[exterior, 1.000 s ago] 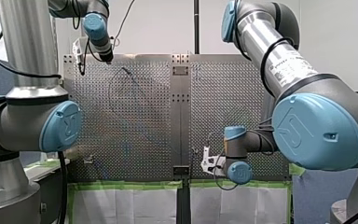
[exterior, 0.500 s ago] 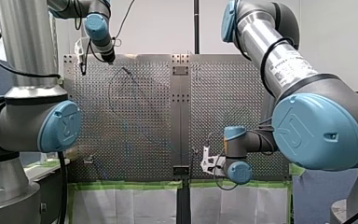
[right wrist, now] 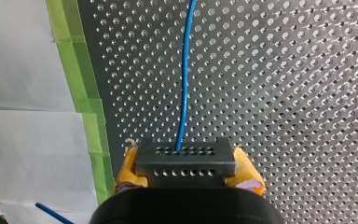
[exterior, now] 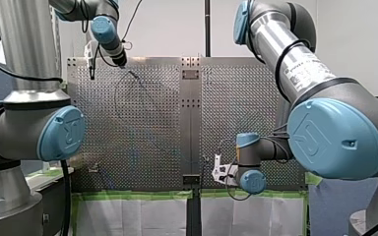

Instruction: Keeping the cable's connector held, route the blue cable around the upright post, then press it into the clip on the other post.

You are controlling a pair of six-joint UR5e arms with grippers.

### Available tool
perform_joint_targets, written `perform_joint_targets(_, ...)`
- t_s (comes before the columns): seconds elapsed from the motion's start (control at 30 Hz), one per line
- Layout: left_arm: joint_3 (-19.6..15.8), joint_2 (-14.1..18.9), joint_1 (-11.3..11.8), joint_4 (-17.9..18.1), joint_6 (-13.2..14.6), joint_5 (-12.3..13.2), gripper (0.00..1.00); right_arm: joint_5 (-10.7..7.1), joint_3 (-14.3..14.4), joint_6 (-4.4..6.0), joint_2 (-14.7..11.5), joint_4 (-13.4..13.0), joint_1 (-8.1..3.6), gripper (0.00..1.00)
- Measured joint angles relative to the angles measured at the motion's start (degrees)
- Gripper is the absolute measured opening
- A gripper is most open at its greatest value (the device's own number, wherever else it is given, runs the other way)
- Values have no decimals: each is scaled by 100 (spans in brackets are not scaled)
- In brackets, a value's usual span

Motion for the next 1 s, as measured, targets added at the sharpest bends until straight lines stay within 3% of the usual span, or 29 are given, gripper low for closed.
perform_joint_targets(0.23, 0, -368, -287, -16, 407, 247, 99, 7, -16, 0, 0, 25, 5, 0)
perform_joint_targets(0.43, 16, -713, -626, 232, 753, 54, 99, 8, -24, -5, 0, 13, 7, 0)
perform_joint_targets(0.67, 328, -1122, -1035, 632, 1125, -316, 99, 8, -28, -3, 0, -7, 8, 0)
perform_joint_targets(1.0, 650, -1663, -1525, 981, 1206, -747, 99, -1, -40, 19, -1, -77, 8, 0)
